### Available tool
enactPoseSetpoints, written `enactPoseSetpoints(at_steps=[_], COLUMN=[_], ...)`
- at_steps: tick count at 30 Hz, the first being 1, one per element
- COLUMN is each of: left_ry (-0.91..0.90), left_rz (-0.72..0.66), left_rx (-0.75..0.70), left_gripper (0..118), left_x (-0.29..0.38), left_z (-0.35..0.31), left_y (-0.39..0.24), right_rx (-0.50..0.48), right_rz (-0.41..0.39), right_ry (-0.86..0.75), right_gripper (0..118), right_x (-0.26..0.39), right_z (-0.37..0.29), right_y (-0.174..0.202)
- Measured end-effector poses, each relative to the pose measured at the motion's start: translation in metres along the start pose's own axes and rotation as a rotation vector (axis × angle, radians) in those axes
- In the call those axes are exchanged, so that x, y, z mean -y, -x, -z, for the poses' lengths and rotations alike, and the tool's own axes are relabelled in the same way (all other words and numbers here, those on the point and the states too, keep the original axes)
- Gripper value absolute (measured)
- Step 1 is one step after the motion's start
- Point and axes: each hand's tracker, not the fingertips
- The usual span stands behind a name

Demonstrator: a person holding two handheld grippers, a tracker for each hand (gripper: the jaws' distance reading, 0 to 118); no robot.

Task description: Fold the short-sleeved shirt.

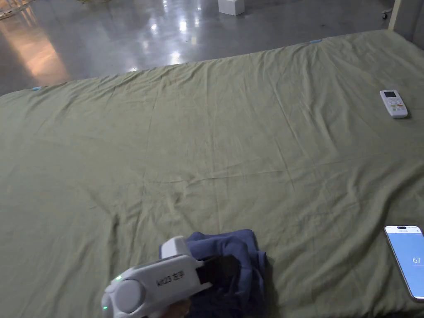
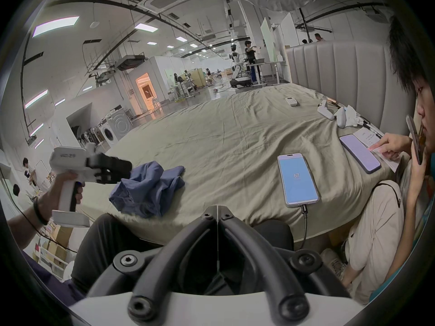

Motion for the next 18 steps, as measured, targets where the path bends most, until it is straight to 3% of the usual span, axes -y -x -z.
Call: enactPoseSetpoints(at_steps=[1,4,10,14,18], left_ry=[0.033,0.111,0.07,-0.131,-0.261], left_rz=[0.046,0.2,0.23,0.205,0.278], left_rx=[-0.058,-0.172,-0.158,0.036,0.006], left_gripper=[13,5,0,0,0], left_x=[0.004,0.019,0.01,-0.001,-0.009], left_z=[0.013,0.043,0.024,-0.04,-0.113], left_y=[-0.002,-0.003,-0.021,-0.04,-0.041], right_rx=[0.002,0.0,-0.09,-0.166,-0.312], right_rz=[0.003,-0.003,-0.05,-0.072,-0.062], right_ry=[0.004,0.033,0.094,0.144,0.194], right_gripper=[0,0,0,0,0], right_x=[0.001,0.004,-0.009,-0.024,-0.041], right_z=[0.0,0.002,0.035,0.088,0.154], right_y=[0.0,0.002,0.023,0.05,0.09])
